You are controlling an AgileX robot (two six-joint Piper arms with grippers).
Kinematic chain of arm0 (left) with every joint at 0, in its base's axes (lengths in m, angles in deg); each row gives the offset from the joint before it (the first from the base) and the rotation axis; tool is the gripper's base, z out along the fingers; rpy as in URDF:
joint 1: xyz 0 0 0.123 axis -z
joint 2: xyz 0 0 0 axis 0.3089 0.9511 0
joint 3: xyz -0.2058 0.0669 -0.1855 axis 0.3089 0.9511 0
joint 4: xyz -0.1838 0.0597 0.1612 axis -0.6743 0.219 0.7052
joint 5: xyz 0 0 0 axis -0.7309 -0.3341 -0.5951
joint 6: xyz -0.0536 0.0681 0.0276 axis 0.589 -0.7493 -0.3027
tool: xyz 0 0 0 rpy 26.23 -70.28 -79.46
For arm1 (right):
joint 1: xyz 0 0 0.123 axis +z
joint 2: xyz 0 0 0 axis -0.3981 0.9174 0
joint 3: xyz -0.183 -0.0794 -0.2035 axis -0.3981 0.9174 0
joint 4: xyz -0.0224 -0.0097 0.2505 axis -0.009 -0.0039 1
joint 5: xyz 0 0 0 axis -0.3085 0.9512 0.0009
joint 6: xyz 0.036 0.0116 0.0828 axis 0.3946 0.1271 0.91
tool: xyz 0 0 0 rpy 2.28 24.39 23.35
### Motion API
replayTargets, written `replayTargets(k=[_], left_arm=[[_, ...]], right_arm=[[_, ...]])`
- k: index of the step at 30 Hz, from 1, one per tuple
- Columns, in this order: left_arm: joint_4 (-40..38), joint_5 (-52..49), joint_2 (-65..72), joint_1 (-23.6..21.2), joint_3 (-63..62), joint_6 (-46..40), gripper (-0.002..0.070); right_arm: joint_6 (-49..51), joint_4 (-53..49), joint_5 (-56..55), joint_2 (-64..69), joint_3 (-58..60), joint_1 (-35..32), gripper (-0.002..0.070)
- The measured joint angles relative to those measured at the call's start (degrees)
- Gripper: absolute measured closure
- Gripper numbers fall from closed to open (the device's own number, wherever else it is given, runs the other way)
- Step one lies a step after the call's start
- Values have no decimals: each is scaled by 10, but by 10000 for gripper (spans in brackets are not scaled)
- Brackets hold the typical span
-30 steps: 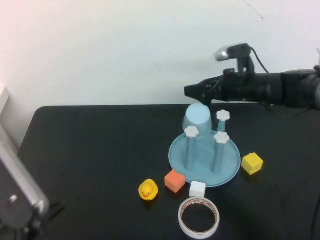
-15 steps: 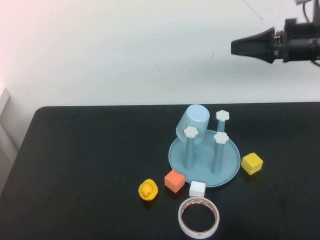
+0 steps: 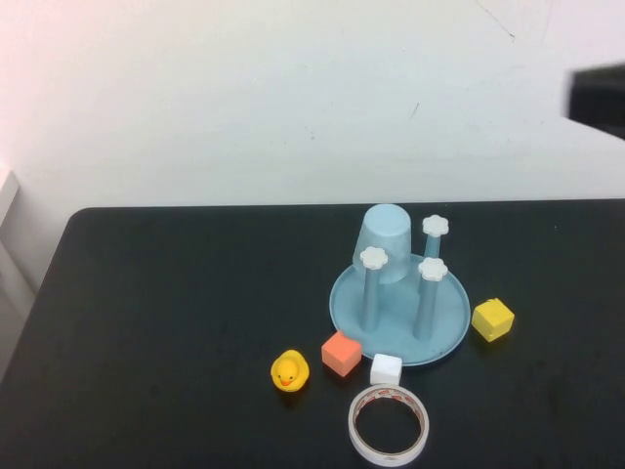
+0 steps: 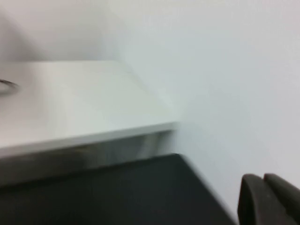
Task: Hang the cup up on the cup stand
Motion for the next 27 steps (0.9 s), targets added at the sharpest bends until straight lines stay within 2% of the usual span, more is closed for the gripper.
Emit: replayTargets(k=[8,13,17,20,24,27], left_arm=[[0,1,0,0,1,0,676],[0,1,0,0,1,0,676],[0,1,0,0,1,0,676],[0,2,0,0,1,0,676],[0,2,0,0,1,0,676],[0,2,0,0,1,0,676]], right_arm=[[0,-29,-206,-337,183,0,671],[85,-88,-296,-511,250,0,674],[195,-196,-292,-588,263,0,675],[234,-272,-277,-621,265,0,675],[246,-309,-252,-640,265,0,675],[277,-322,-193,-640,266,0,675]])
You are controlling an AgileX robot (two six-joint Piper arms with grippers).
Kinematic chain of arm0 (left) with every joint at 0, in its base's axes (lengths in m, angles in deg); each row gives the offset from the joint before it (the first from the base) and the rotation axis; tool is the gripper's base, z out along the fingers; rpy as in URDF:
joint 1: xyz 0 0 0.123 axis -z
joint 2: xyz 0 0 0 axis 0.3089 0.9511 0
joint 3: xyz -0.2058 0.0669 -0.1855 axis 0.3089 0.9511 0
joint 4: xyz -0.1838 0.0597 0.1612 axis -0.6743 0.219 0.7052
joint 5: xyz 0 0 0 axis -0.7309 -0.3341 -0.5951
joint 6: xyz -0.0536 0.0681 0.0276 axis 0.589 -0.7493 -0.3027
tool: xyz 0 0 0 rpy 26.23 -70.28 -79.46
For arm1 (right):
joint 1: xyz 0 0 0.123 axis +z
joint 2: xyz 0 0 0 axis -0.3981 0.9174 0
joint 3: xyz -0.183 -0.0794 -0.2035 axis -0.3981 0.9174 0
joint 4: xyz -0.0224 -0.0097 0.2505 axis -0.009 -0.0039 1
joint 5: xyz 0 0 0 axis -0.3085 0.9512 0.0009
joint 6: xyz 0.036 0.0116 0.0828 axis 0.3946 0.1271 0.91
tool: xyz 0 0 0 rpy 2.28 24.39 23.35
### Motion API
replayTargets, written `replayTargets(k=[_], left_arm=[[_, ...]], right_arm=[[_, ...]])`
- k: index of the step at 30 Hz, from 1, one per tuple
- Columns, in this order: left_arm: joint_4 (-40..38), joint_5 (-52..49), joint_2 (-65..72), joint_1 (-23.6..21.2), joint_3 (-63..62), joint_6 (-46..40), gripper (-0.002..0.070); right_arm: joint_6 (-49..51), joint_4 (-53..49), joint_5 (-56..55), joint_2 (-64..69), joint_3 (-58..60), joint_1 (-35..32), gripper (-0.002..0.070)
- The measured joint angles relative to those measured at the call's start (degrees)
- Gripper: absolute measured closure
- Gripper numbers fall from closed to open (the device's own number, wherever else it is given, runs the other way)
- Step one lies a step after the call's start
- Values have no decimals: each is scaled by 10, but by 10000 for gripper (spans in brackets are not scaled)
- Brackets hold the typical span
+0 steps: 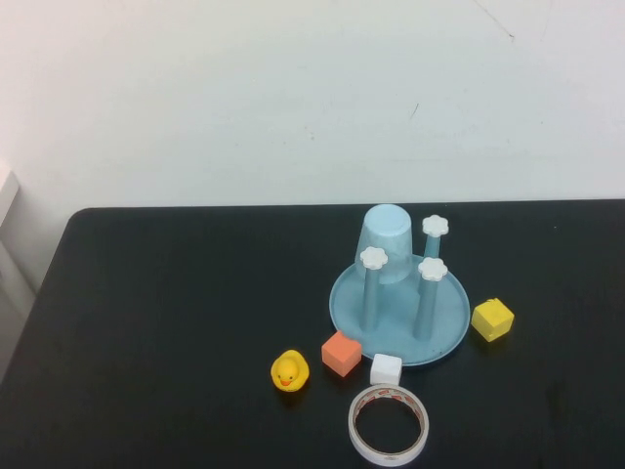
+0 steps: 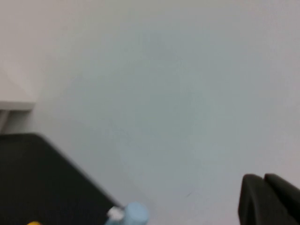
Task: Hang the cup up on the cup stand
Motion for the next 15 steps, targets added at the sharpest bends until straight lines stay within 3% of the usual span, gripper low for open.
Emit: replayTargets(k=[5,15], left_arm=[[0,0,0,0,0,0,676],[-1,1,0,0,0,0,676]], right_arm=[[45,-50,-7,0,29,0,676],[41,-84,-324,0,230,0,676]])
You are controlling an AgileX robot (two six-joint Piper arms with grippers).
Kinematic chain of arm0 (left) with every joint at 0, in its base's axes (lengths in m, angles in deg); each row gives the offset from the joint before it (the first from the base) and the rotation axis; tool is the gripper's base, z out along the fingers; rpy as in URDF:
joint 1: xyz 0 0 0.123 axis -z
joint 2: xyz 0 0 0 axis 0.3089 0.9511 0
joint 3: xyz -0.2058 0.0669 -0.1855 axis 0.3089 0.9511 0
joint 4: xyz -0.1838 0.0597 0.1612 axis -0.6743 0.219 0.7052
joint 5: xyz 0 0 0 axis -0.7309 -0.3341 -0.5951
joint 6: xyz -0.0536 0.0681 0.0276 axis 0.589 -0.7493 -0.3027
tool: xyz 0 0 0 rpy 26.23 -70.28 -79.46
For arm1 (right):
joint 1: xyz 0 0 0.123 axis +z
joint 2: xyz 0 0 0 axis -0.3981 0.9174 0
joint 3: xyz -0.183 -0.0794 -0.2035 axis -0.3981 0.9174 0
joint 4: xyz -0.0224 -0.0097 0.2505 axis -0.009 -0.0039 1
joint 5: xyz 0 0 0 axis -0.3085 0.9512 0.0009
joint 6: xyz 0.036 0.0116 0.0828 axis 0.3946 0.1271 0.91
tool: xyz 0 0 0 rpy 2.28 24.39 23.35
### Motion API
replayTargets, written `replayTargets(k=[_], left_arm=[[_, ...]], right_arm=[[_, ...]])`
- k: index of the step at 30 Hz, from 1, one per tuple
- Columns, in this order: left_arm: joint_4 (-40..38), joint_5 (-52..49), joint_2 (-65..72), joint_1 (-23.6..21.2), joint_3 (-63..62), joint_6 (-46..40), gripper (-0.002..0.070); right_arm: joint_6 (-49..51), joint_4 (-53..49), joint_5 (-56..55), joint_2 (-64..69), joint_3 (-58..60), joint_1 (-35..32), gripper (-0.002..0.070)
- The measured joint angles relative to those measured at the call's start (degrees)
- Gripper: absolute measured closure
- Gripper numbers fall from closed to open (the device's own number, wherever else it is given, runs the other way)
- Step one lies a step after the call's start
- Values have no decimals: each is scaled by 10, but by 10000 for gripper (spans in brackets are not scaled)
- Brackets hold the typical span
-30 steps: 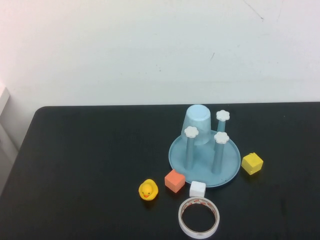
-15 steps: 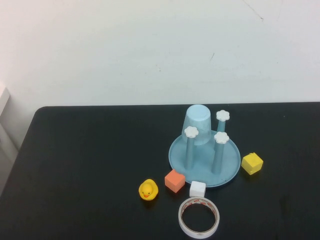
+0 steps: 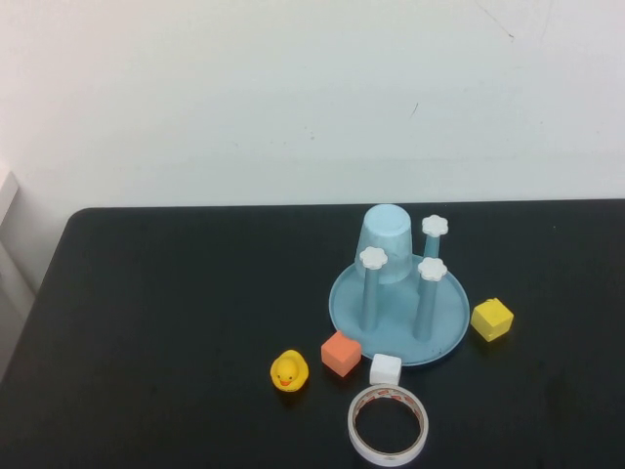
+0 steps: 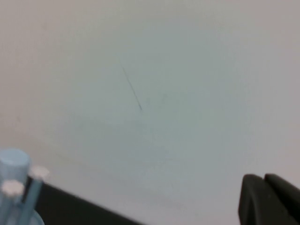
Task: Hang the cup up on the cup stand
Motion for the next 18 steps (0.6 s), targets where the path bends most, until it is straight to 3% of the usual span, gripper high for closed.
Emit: replayTargets(k=[2,6,9,12,18], left_arm=[[0,0,0,0,0,0,676],[0,0,0,0,0,0,676],[0,0,0,0,0,0,676],[0,0,0,0,0,0,676],[0,0,0,0,0,0,676]], right_arm=[[77,-59,-38,-1,37,0,676],[425,-321,-65,-14,104,0,676],[590,-424,-23,-16,117,0,676],[617,-450,46,-16,117,0,676],[580,-468,116,-16,117,0,676]])
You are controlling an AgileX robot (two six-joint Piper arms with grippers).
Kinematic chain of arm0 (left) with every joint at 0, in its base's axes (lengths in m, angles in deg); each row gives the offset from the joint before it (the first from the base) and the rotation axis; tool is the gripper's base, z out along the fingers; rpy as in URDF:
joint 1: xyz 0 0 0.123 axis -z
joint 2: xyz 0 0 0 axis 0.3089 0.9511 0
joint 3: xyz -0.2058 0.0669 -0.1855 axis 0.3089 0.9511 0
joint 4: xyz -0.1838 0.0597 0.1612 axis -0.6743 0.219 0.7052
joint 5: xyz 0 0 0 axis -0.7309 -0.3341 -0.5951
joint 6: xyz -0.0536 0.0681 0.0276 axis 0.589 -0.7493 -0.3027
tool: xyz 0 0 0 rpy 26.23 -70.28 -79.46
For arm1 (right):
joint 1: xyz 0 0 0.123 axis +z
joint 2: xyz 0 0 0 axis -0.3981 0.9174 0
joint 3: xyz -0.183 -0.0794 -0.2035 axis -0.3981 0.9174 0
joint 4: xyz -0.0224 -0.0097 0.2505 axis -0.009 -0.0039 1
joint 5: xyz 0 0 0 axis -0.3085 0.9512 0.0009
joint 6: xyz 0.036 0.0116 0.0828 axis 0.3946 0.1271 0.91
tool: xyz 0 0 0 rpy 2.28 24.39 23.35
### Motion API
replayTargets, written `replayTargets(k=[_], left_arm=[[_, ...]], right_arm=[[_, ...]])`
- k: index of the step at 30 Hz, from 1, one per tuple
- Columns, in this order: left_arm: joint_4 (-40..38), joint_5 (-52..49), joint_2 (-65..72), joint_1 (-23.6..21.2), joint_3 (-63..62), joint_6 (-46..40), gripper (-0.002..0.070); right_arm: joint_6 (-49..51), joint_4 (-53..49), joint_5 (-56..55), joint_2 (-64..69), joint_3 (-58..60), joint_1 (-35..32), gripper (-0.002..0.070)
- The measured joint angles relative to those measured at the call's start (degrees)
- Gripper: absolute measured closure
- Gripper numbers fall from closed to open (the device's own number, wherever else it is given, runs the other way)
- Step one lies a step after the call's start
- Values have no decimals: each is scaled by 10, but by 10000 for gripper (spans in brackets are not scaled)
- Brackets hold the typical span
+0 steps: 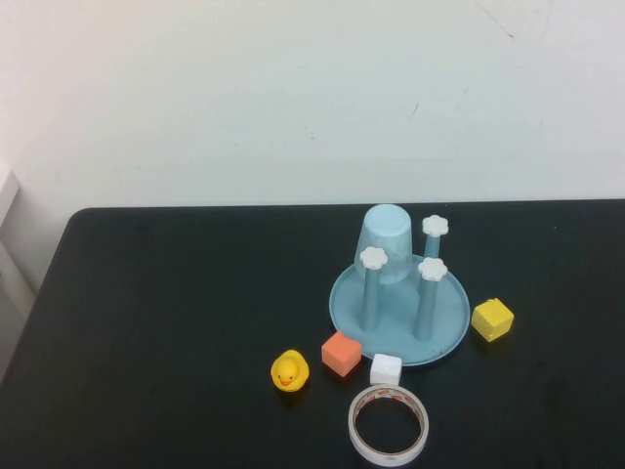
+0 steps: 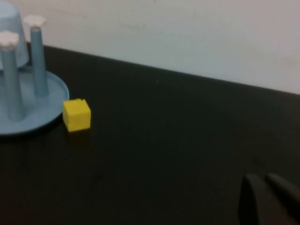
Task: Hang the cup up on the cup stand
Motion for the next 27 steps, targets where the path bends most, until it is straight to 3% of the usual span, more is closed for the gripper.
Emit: replayTargets(k=[27], left_arm=[[0,0,0,0,0,0,676]], right_arm=[[11,-7,19,0,-4,0,676]])
